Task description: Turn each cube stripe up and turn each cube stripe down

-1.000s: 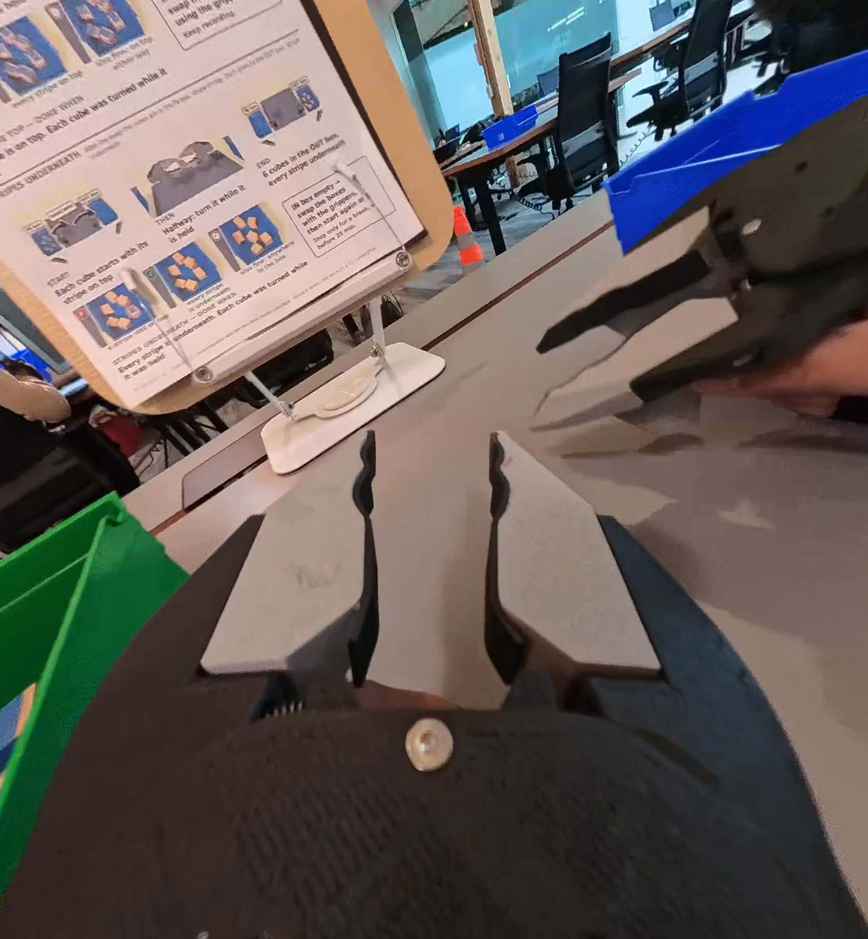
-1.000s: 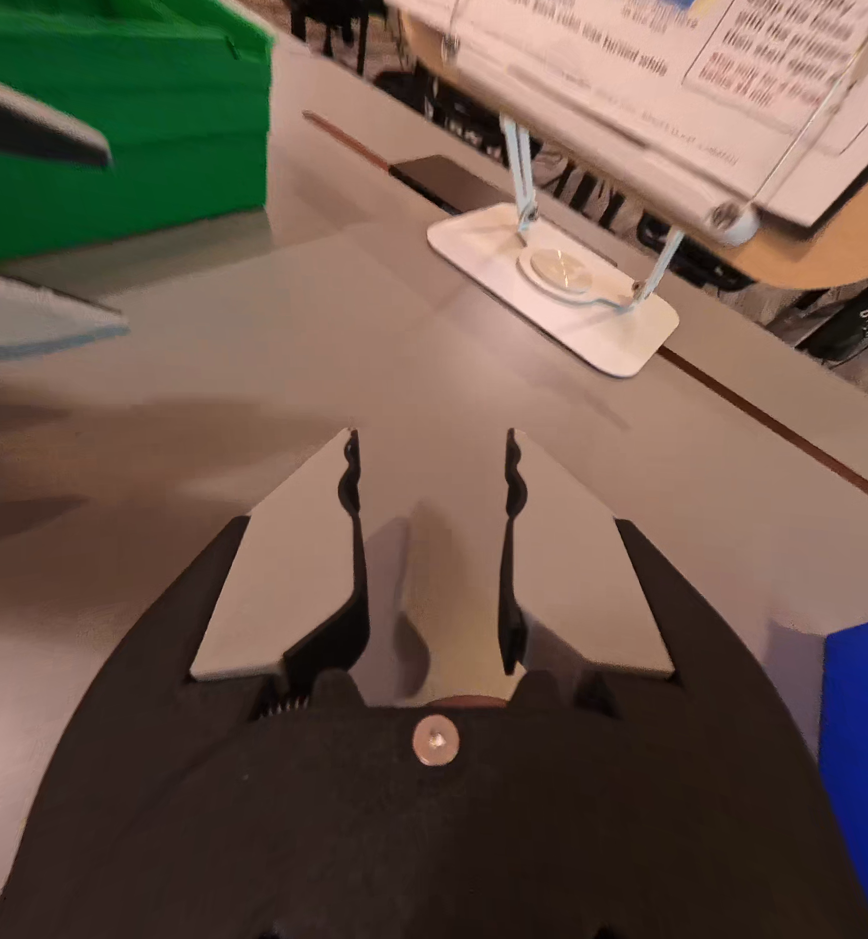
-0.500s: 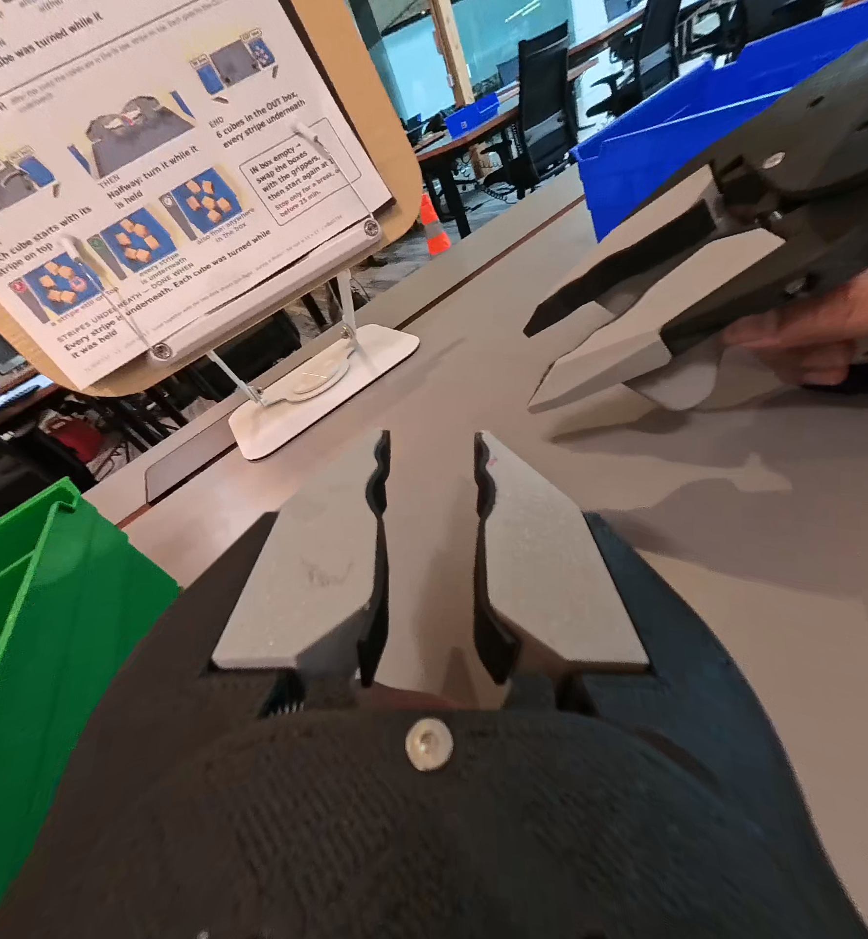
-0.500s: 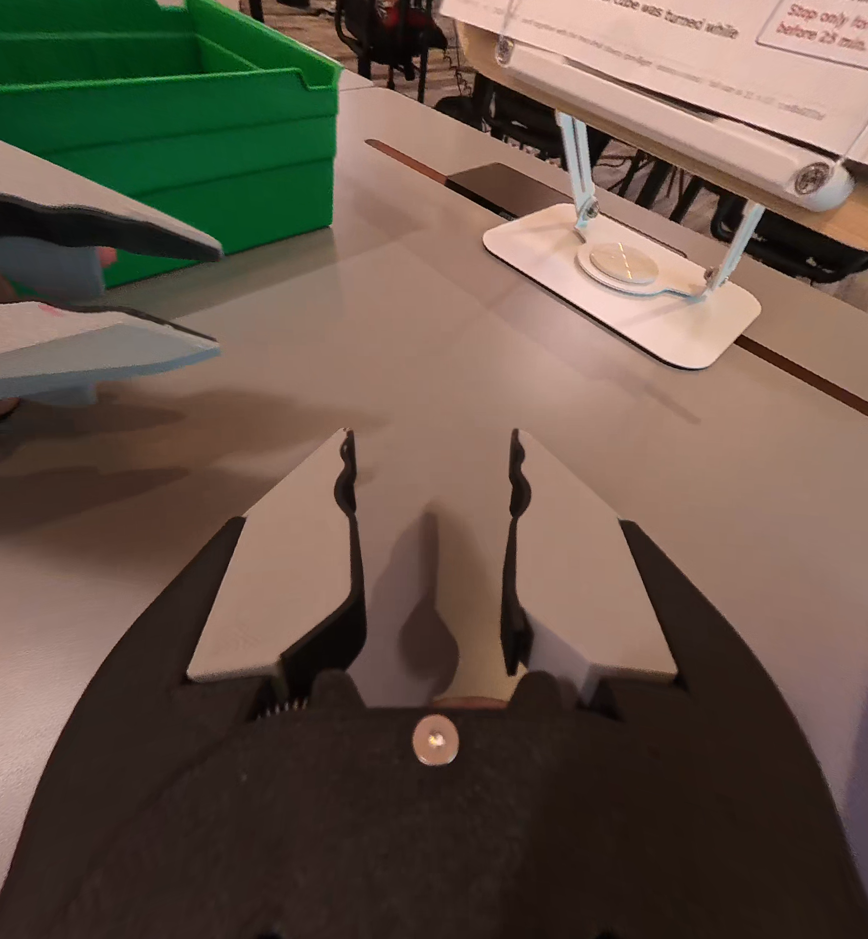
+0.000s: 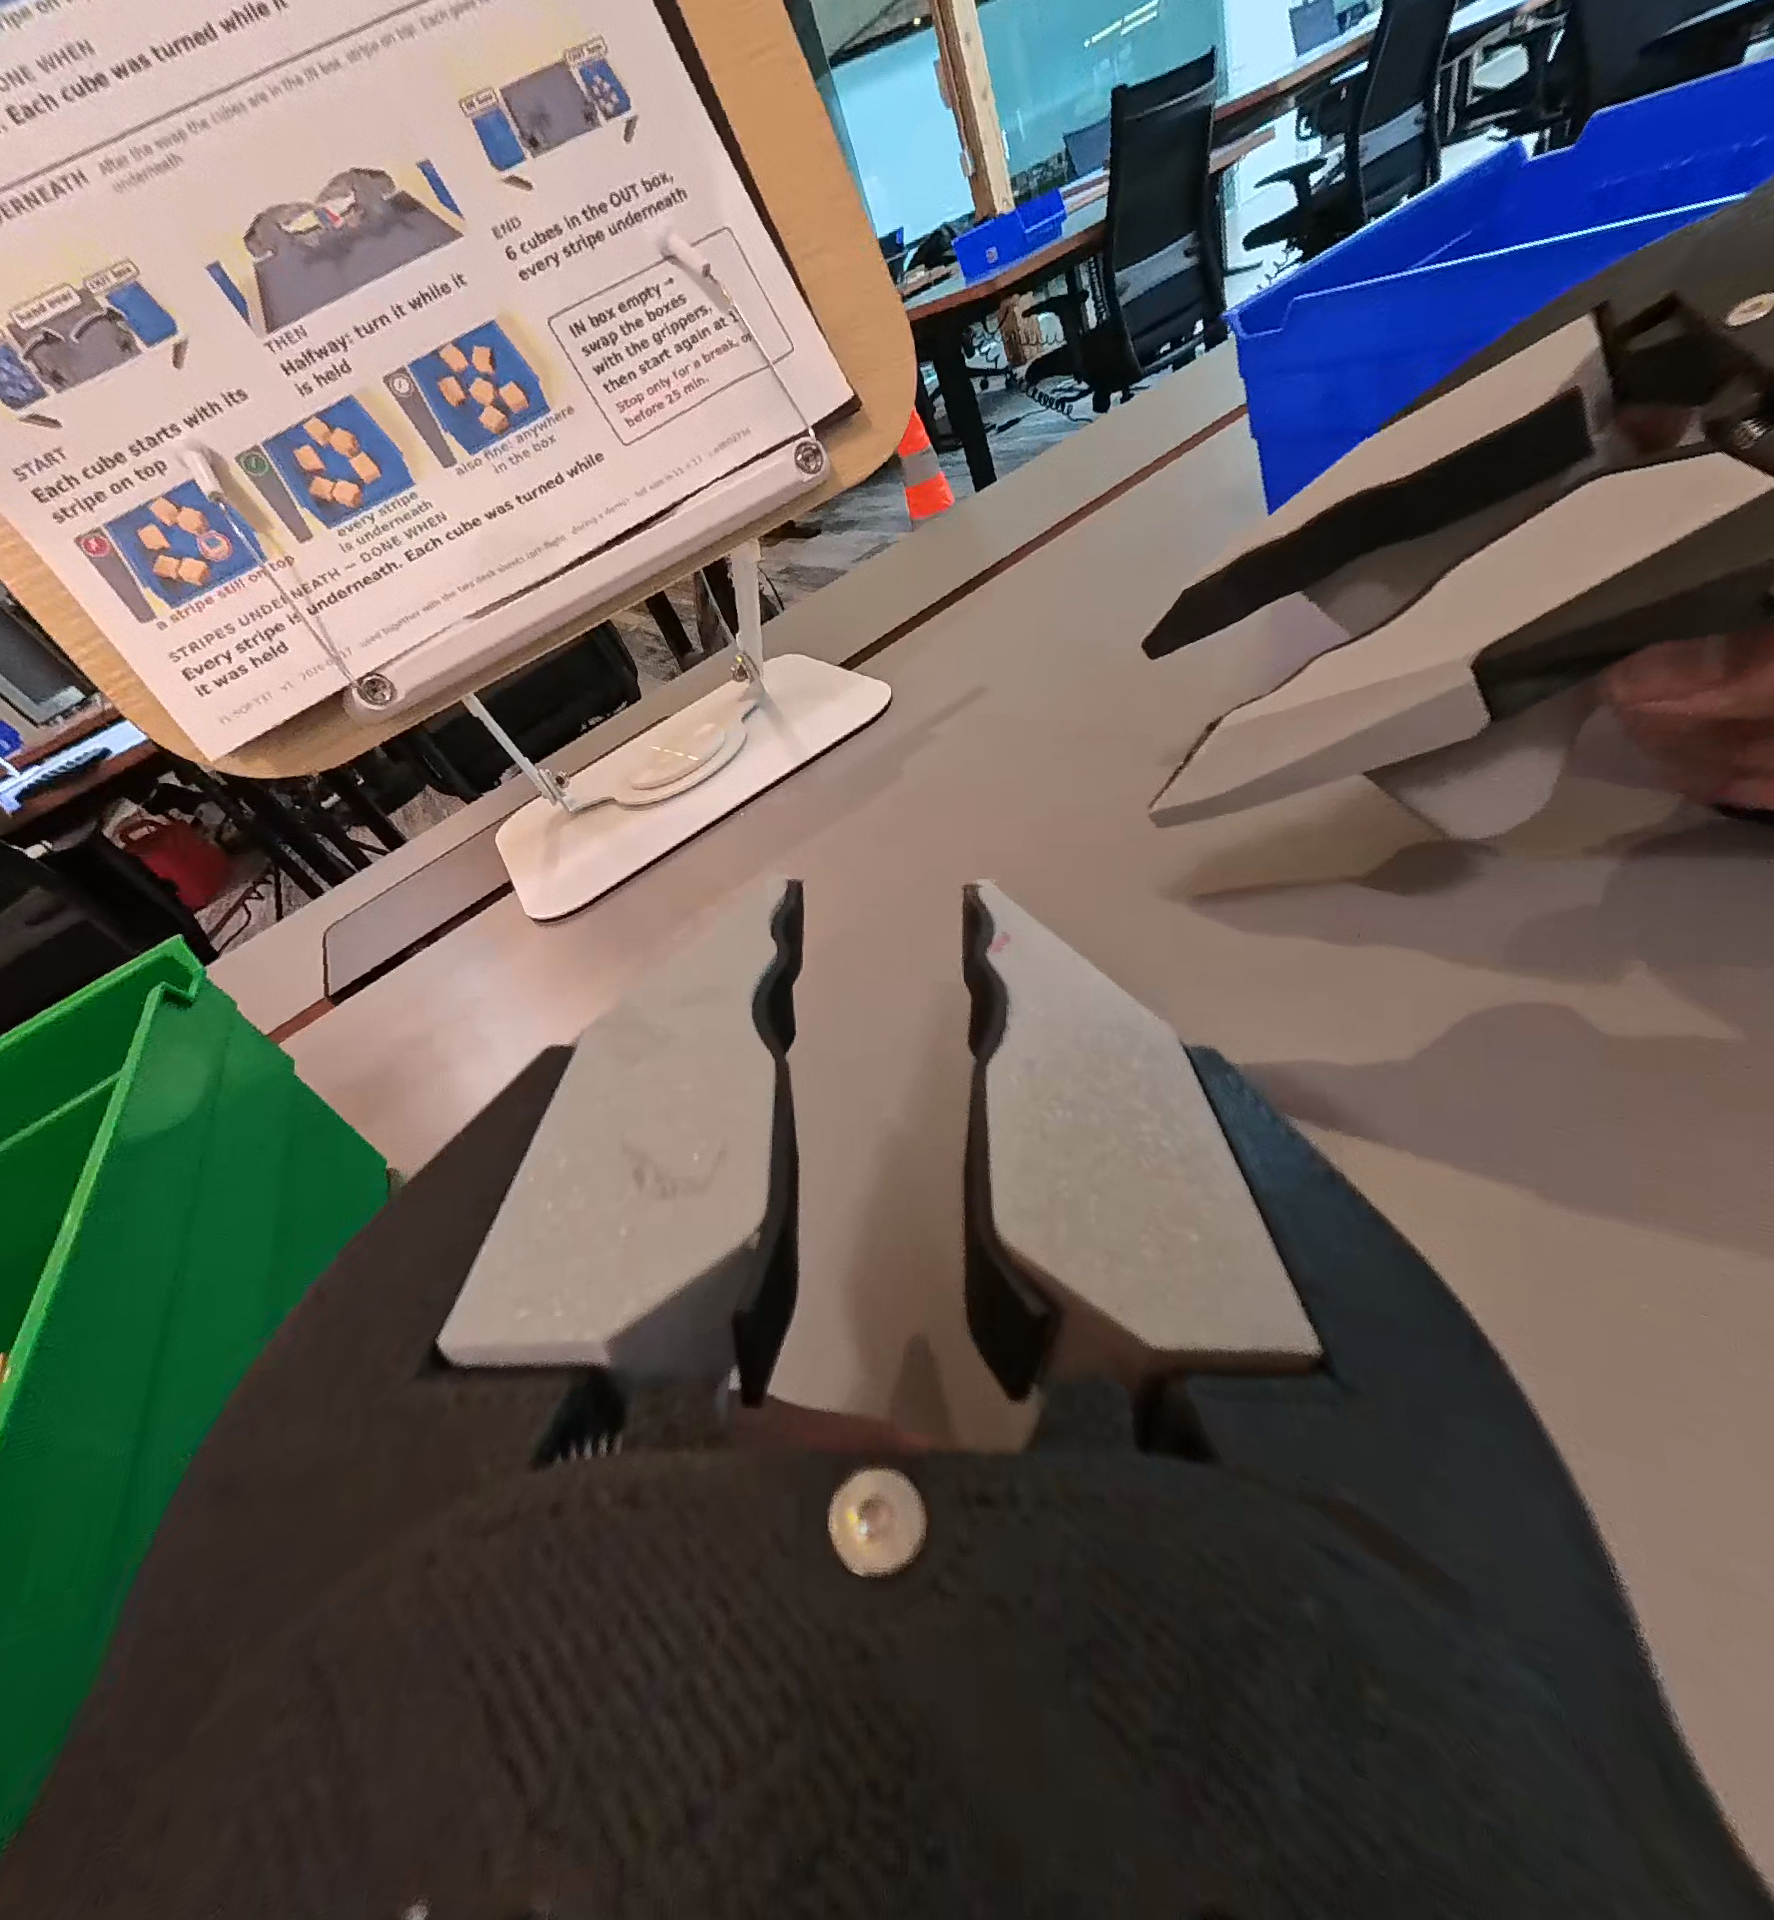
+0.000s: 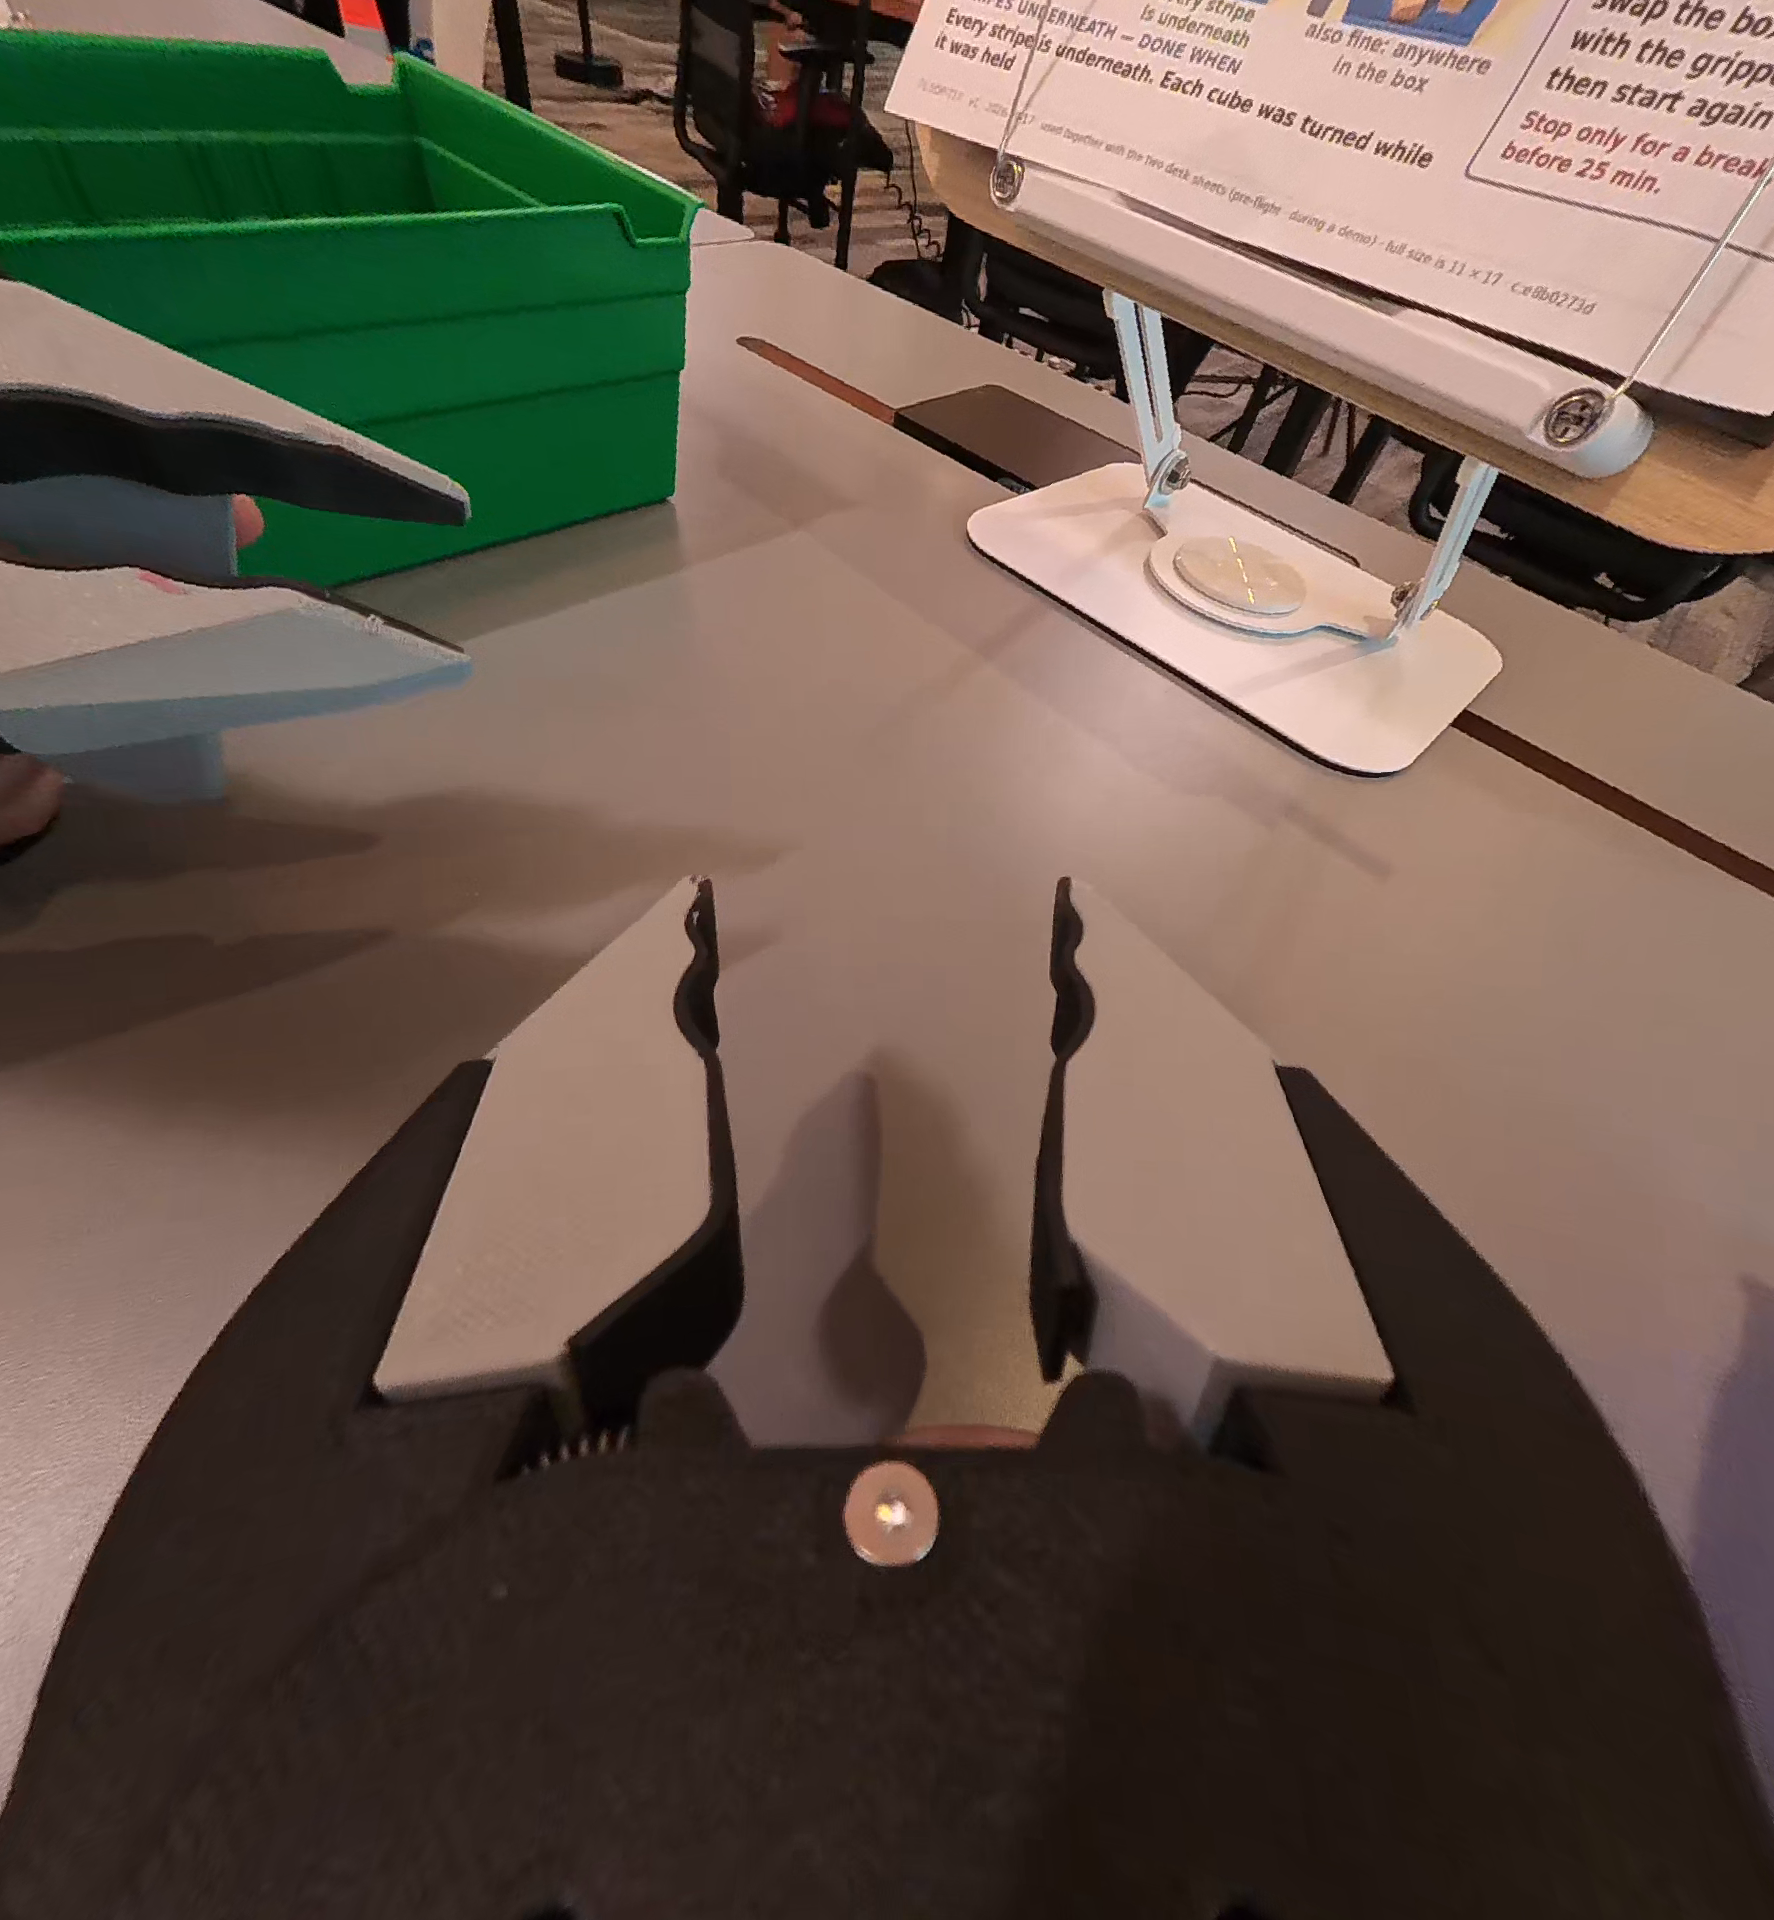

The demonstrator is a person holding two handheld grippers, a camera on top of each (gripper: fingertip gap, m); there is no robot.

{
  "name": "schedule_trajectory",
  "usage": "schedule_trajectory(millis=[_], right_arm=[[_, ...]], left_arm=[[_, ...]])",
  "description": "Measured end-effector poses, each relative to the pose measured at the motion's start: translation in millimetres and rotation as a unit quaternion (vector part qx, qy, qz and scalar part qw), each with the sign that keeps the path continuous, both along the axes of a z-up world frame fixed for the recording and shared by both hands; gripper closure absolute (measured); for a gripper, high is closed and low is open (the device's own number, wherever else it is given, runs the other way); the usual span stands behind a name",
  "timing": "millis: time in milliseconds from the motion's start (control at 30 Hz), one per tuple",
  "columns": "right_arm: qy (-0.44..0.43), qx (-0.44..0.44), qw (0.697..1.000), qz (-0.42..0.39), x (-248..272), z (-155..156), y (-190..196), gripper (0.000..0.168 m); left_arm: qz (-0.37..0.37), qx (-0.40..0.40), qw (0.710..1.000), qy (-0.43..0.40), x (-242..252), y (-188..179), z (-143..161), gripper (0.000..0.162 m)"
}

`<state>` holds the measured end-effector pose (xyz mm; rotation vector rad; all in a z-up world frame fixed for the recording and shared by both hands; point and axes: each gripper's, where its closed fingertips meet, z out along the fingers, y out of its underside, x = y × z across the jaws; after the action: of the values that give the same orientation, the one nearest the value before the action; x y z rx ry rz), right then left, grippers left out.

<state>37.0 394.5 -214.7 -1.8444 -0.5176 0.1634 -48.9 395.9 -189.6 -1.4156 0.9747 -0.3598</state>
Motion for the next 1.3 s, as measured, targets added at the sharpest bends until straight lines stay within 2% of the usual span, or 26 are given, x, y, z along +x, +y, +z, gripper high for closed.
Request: schedule_trajectory(millis=[267, 400, 600, 1300], right_arm=[[0.002, 0.002, 1.000, -0.003, -3, 3, -2, 0.104], [-0.023, 0.007, 1.000, 0.000, -4, 3, -5, 0.101], [-0.014, 0.004, 1.000, 0.010, -6, 4, -8, 0.100], [-0.023, 0.006, 0.999, 0.029, -17, 4, -9, 0.100]], left_arm=[[0.006, 0.018, 1.000, -0.016, -6, -3, 12, 0.133], [0.012, 0.016, 1.000, -0.005, -7, -1, 7, 0.134], [0.013, 0.008, 1.000, 0.016, -5, 2, -5, 0.134], [0.002, 0.036, 0.998, 0.049, 3, -8, -9, 0.134]])
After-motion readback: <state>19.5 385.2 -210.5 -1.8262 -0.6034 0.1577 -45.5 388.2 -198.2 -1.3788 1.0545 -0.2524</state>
